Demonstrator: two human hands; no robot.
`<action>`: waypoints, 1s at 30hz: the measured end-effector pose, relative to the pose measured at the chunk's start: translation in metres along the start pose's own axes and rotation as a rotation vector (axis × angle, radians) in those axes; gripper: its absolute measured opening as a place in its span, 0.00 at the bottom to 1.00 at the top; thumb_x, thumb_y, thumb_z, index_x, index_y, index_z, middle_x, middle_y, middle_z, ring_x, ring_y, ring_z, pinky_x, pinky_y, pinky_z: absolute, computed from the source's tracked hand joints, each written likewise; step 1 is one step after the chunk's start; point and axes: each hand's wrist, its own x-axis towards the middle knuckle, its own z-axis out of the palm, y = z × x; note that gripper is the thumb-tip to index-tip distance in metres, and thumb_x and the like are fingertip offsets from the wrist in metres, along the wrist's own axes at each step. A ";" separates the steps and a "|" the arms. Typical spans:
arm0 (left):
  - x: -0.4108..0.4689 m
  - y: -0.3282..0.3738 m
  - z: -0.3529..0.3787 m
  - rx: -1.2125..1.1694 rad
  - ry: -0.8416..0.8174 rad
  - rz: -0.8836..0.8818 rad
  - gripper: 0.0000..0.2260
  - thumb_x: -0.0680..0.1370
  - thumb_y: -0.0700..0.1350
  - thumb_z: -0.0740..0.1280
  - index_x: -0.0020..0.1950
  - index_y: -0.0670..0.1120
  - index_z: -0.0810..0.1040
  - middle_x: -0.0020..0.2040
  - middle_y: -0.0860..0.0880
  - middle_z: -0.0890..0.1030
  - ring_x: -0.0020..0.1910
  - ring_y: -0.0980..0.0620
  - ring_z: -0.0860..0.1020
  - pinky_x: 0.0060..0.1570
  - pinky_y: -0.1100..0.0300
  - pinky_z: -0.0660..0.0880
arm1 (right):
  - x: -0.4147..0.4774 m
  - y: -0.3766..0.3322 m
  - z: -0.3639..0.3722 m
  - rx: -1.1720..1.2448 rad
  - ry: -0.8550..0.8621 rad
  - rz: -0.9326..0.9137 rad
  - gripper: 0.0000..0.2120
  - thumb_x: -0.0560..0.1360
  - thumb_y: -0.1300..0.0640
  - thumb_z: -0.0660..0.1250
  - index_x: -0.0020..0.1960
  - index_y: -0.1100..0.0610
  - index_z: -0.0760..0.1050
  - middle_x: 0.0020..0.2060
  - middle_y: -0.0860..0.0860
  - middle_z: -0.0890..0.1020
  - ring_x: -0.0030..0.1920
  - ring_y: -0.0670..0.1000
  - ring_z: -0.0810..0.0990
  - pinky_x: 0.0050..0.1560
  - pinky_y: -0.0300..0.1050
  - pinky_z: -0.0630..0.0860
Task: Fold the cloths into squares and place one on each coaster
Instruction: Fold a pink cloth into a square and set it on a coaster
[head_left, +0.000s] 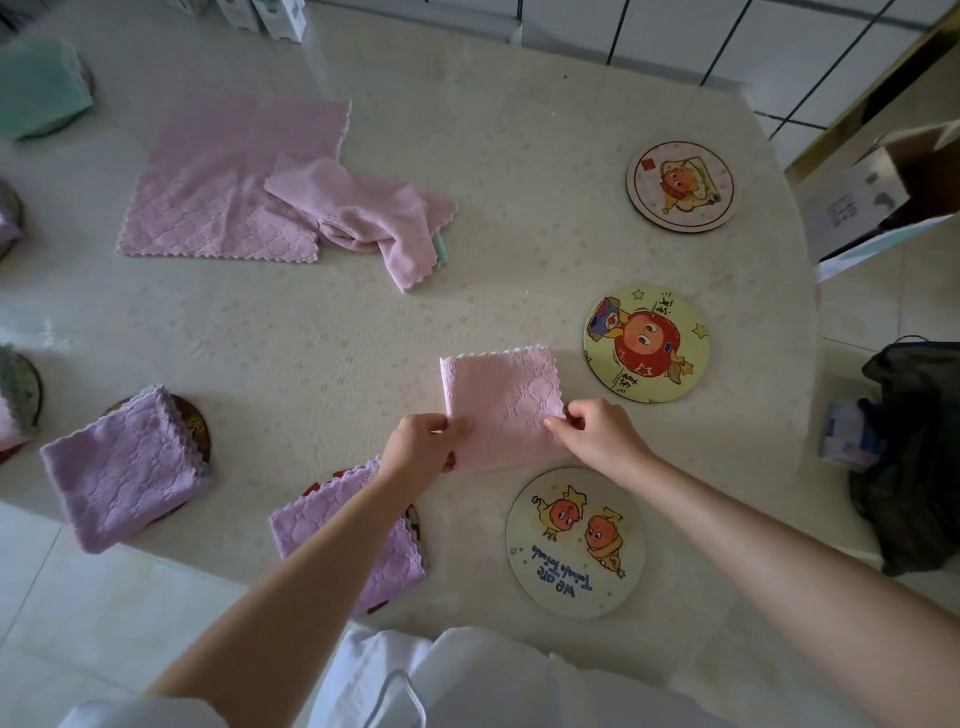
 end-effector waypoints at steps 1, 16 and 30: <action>-0.001 0.000 0.000 -0.011 0.010 -0.009 0.16 0.73 0.54 0.71 0.37 0.41 0.81 0.31 0.44 0.82 0.34 0.46 0.83 0.43 0.46 0.82 | 0.000 -0.001 0.001 -0.007 -0.002 0.009 0.19 0.74 0.47 0.65 0.31 0.57 0.65 0.25 0.52 0.69 0.28 0.50 0.66 0.32 0.43 0.60; -0.016 0.010 0.010 0.334 0.305 0.239 0.16 0.75 0.50 0.69 0.60 0.47 0.72 0.49 0.50 0.78 0.41 0.48 0.78 0.39 0.52 0.78 | -0.002 -0.025 0.001 -0.138 -0.005 0.190 0.14 0.71 0.51 0.64 0.31 0.55 0.65 0.27 0.49 0.70 0.29 0.52 0.70 0.29 0.42 0.62; -0.006 -0.016 0.014 0.968 0.077 0.843 0.26 0.79 0.55 0.59 0.76 0.51 0.60 0.77 0.53 0.58 0.77 0.49 0.53 0.72 0.41 0.55 | -0.020 -0.024 0.018 -0.316 0.144 0.151 0.26 0.68 0.39 0.70 0.52 0.55 0.63 0.47 0.52 0.76 0.43 0.56 0.78 0.38 0.48 0.75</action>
